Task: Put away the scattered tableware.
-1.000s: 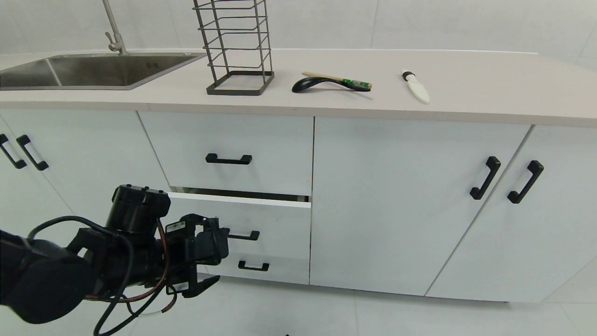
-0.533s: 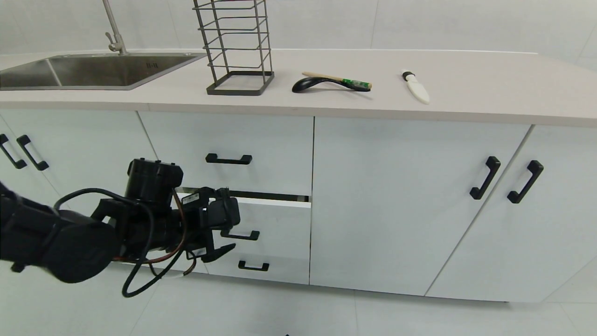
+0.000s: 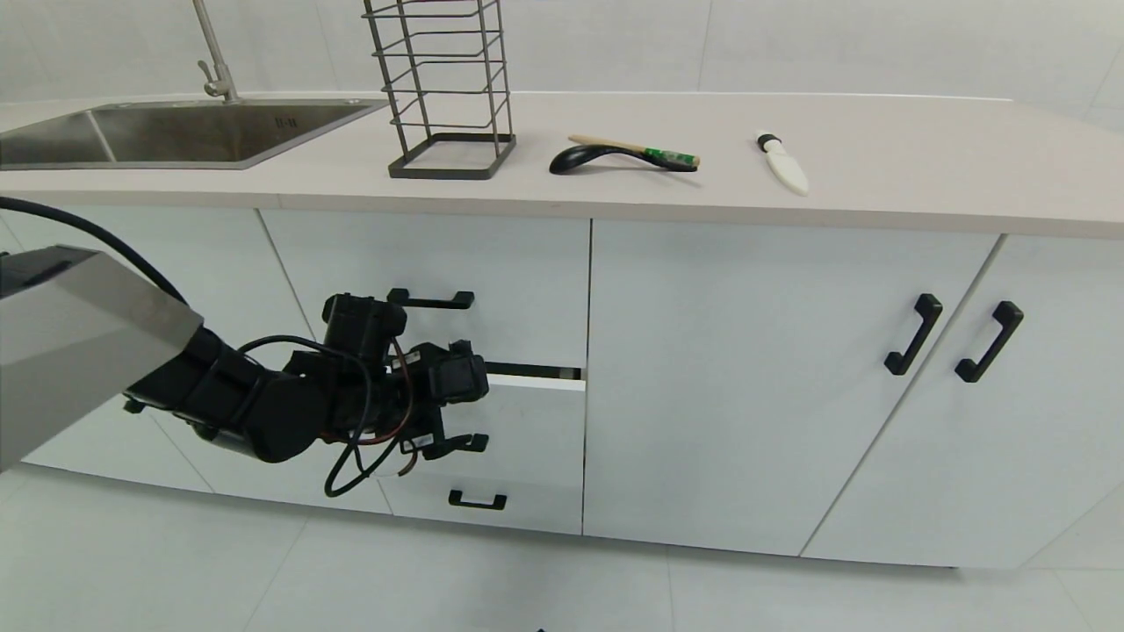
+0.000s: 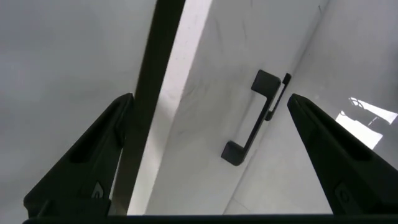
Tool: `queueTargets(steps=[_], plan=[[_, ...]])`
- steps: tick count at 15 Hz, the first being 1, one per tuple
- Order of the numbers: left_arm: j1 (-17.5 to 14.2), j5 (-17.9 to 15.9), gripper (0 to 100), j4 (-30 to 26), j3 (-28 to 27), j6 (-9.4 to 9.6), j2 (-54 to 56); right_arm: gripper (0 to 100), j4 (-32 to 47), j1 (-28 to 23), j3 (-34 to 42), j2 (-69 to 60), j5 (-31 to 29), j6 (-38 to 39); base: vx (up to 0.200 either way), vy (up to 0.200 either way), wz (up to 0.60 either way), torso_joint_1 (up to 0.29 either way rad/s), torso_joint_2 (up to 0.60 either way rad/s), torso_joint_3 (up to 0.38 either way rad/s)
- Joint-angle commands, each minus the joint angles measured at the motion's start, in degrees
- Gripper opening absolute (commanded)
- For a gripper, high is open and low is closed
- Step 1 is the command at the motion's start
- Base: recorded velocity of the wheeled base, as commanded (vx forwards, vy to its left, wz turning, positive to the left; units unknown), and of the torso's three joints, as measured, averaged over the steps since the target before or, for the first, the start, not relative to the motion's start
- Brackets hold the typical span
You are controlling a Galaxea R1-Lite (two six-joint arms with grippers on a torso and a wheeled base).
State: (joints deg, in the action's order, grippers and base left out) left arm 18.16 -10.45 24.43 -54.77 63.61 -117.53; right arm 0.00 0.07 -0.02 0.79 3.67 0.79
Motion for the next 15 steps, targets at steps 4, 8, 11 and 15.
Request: queueTargets(steps=[4, 8, 11, 15], plan=[[-0.15, -0.01, 100, 0.71, -2.18, 0.02, -5.08, 0, 0.0, 0.01, -0.06, 0.09, 0.02, 0.0, 0.0, 0.0, 0.0, 0.0, 0.0, 0.0], [-0.06, -0.1, 100, 0.71, 1.16, 0.02, -4.11, 0, 0.0, 0.01, 0.02, 0.09, 0.02, 0.0, 0.0, 0.0, 0.0, 0.0, 0.0, 0.0], [-0.15, -0.1, 100, 0.53, 5.64, 0.02, -0.68, 0, 0.0, 0.01, -0.06, 0.09, 0.02, 0.0, 0.0, 0.0, 0.0, 0.0, 0.0, 0.0], [-0.23, -0.01, 100, 0.27, 16.89, -0.33, 9.51, 0, 0.0, 0.01, 0.02, 0.09, 0.02, 0.0, 0.0, 0.0, 0.0, 0.0, 0.0, 0.0]])
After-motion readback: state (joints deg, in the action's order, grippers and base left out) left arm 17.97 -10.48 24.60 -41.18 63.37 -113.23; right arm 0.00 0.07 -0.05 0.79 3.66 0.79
